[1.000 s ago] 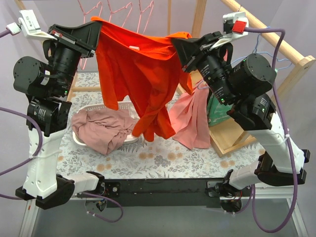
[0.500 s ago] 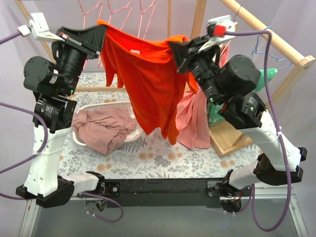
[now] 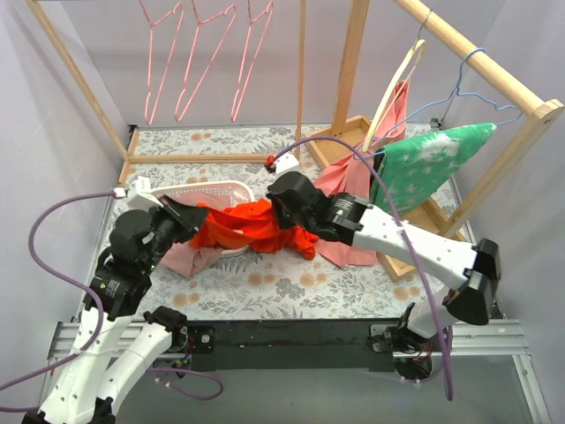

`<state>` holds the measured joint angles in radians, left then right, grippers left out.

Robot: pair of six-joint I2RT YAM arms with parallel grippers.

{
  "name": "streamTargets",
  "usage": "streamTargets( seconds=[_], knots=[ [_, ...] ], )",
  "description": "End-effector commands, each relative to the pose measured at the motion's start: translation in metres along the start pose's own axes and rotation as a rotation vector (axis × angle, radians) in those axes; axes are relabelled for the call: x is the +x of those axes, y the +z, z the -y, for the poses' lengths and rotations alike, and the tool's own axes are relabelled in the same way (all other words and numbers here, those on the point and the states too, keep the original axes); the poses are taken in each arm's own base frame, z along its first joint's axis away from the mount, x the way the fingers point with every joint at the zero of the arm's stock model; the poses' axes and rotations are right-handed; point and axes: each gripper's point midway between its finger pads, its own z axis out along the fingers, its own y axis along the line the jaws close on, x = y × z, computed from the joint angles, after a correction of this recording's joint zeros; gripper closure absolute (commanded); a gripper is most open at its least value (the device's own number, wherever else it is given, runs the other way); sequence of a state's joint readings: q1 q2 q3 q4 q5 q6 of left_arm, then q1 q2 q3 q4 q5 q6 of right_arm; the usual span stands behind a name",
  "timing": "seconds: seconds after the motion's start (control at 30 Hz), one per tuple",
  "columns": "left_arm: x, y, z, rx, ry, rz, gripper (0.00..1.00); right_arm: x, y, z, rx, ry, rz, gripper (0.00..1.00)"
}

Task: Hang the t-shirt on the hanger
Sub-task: Place the T-shirt at the center of the board, then pick up the hanger from the clothesline.

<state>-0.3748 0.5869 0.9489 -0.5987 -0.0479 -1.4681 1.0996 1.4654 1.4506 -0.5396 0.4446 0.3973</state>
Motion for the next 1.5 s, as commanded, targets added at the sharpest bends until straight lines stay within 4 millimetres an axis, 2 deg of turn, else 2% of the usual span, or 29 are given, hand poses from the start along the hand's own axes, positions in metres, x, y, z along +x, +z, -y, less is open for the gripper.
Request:
streamTargets(
  seconds=[0.0,0.03,0.07,0.1,0.17,0.2,0.27,0.3,0.37,0.4,0.43,0.5,0.57,0.6,0.63,0.67,0.73,0.77,0.8,0.83,0.87,0.93,0.97,1.03,1.1,1.17,1.27,1.33,1.47],
  knots=[
    [0.04,-0.001,-0.032,-0.083,-0.024,-0.132,0.86,0.024,0.015,-0.019,-0.059,0.054,-0.126,0.73],
    [0.039,-0.002,-0.033,-0.091,-0.019,-0.128,0.77,0.035,0.021,-0.019,-0.052,0.04,-0.164,0.69],
    [0.035,-0.005,-0.031,-0.095,-0.009,-0.12,0.73,0.037,0.023,-0.019,-0.048,0.036,-0.172,0.65],
    [0.029,-0.007,-0.028,-0.094,-0.001,-0.106,0.62,0.039,0.024,-0.018,-0.045,0.032,-0.179,0.54],
    [0.02,-0.008,-0.027,-0.118,0.023,-0.095,0.5,0.037,0.024,-0.018,-0.048,0.023,-0.171,0.46],
    [0.006,-0.012,-0.013,-0.093,0.041,-0.069,0.48,0.036,0.024,-0.019,-0.049,0.018,-0.17,0.41],
    [-0.007,-0.015,0.0,-0.077,0.06,-0.052,0.46,0.03,0.021,-0.019,-0.057,0.011,-0.159,0.38],
    [-0.021,-0.016,0.014,-0.053,0.073,-0.031,0.44,0.027,0.02,-0.018,-0.055,0.012,-0.154,0.34],
    [-0.039,-0.017,0.032,-0.033,0.081,0.004,0.38,0.023,0.017,-0.017,-0.055,0.006,-0.147,0.32],
    [-0.045,-0.008,0.035,-0.055,0.087,0.0,0.39,0.02,0.016,-0.016,-0.053,0.003,-0.142,0.31],
    [-0.072,-0.015,0.059,-0.02,0.1,0.058,0.39,0.018,0.013,-0.015,-0.054,0.001,-0.137,0.3],
    [-0.1,-0.012,0.07,-0.044,0.118,0.135,0.38,0.015,0.01,-0.015,-0.058,-0.009,-0.128,0.25],
    [-0.133,0.001,0.086,-0.065,0.152,0.222,0.37,0.015,0.008,-0.015,-0.067,-0.018,-0.129,0.18],
    [-0.146,0.009,0.085,-0.099,0.17,0.27,0.37,0.014,0.008,-0.016,-0.074,-0.028,-0.126,0.14],
    [-0.151,0.028,0.083,-0.136,0.194,0.279,0.36,0.015,0.006,-0.018,-0.089,-0.036,-0.133,0.14],
    [-0.172,0.029,0.099,-0.111,0.179,0.344,0.36,0.013,0.005,-0.019,-0.1,-0.042,-0.13,0.14],
    [-0.192,0.04,0.101,-0.153,0.253,0.404,0.35,0.012,0.002,-0.021,-0.122,-0.066,-0.126,0.14],
    [-0.202,0.056,0.107,-0.158,0.289,0.422,0.35,0.012,0.001,-0.022,-0.128,-0.073,-0.127,0.14],
    [-0.215,0.061,0.105,-0.175,0.3,0.448,0.35,0.012,0.0,-0.023,-0.143,-0.079,-0.131,0.14],
    [-0.218,0.073,0.104,-0.166,0.311,0.433,0.34,0.014,-0.001,-0.022,-0.153,-0.095,-0.136,0.14],
    [-0.23,0.087,0.096,-0.188,0.31,0.448,0.34,0.015,-0.002,-0.023,-0.162,-0.104,-0.139,0.14],
    [-0.236,0.1,0.097,-0.146,0.305,0.43,0.36,0.02,-0.001,-0.023,-0.177,-0.124,-0.153,0.14],
    [-0.255,0.105,0.083,-0.165,0.288,0.459,0.36,0.022,-0.001,-0.024,-0.183,-0.129,-0.16,0.14],
    [-0.269,0.109,0.076,-0.128,0.261,0.457,0.38,0.028,0.001,-0.025,-0.198,-0.144,-0.18,0.14],
    [-0.298,0.105,0.055,-0.171,0.256,0.505,0.39,0.034,0.002,-0.028,-0.214,-0.15,-0.198,0.15],
    [-0.313,0.105,0.05,-0.15,0.286,0.515,0.38,0.04,0.002,-0.028,-0.223,-0.154,-0.215,0.15],
    [-0.307,0.124,0.049,-0.105,0.387,0.451,0.37,0.048,0.002,-0.028,-0.237,-0.16,-0.233,0.16],
    [-0.299,0.135,0.033,-0.131,0.415,0.414,0.37,0.05,0.002,-0.03,-0.25,-0.166,-0.24,0.16],
    [-0.29,0.145,0.022,-0.136,0.461,0.387,0.39,0.055,0.0,-0.03,-0.264,-0.171,-0.247,0.16]
  ],
)
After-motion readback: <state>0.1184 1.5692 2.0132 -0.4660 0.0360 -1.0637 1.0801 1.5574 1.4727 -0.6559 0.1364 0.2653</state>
